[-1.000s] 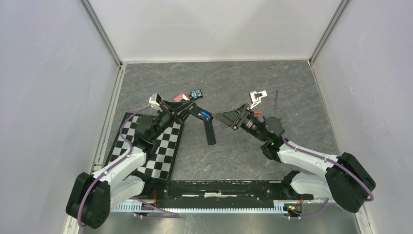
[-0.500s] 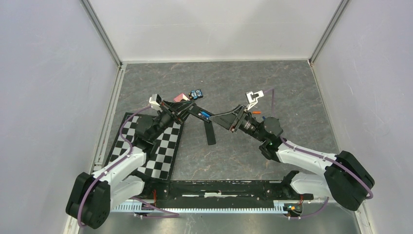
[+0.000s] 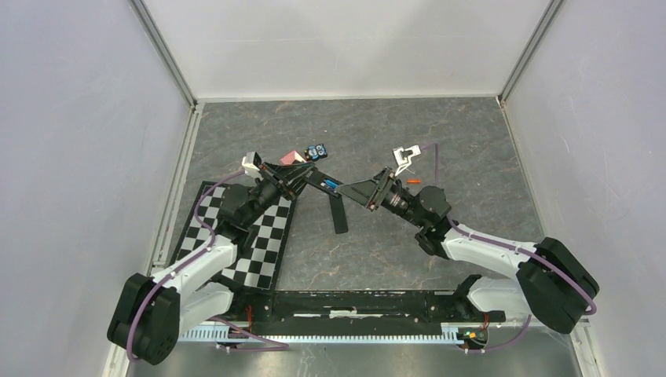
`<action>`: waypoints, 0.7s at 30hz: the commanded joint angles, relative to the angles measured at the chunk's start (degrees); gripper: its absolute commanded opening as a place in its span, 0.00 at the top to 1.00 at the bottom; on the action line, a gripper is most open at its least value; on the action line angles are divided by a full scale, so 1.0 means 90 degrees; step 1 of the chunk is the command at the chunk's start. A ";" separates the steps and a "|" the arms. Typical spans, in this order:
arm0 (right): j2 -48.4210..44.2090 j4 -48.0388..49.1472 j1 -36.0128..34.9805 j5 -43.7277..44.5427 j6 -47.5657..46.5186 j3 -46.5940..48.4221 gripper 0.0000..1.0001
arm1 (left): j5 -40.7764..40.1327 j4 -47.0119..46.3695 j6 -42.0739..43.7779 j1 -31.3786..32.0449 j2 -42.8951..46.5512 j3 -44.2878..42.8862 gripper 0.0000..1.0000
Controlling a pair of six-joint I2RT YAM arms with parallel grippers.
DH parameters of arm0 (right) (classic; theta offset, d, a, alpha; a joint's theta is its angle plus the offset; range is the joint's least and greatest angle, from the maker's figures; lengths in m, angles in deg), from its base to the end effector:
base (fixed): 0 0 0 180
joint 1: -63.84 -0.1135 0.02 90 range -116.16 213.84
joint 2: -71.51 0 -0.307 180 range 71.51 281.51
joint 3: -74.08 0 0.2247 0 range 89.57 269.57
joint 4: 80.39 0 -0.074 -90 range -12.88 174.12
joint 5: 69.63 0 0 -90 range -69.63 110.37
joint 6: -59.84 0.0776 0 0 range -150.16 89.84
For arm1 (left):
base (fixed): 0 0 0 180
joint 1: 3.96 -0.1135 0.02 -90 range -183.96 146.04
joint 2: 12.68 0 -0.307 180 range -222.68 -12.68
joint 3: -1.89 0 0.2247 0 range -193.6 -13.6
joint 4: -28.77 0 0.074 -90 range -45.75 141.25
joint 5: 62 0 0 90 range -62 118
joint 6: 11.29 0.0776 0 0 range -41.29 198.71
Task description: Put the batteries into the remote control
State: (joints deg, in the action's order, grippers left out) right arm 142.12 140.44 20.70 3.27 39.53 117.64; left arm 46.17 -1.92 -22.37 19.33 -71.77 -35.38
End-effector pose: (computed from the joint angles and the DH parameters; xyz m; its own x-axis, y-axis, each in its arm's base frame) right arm 0.1756 0.1959 0.3362 -0.7480 0.5275 -0.4028 -0.4622 0.0216 0.8865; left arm 0.1896 -0.1080 0.3162 -0.6736 -0.7252 0.1427 0.0124 -0.2041 -0.9789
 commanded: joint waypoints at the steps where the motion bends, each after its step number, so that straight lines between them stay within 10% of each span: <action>1: -0.0057 -0.0107 0.0007 0.0175 0.0057 0.0269 0.32 | 0.0056 -0.0518 0.0356 0.0026 -0.0004 0.0018 0.98; 12: -0.0034 -0.0484 0.0028 0.0184 0.0104 0.0342 0.36 | 0.0035 -0.0661 0.0479 0.0028 -0.0002 0.0066 0.98; 21: -0.0387 0.0080 0.0027 0.0304 -0.0078 0.0064 0.05 | -0.0011 -0.0680 0.0440 0.0026 -0.0113 0.0144 0.98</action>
State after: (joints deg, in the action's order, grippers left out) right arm 141.77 136.35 20.77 4.50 40.32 118.56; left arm 46.04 -4.19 -20.18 19.33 -72.19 -34.48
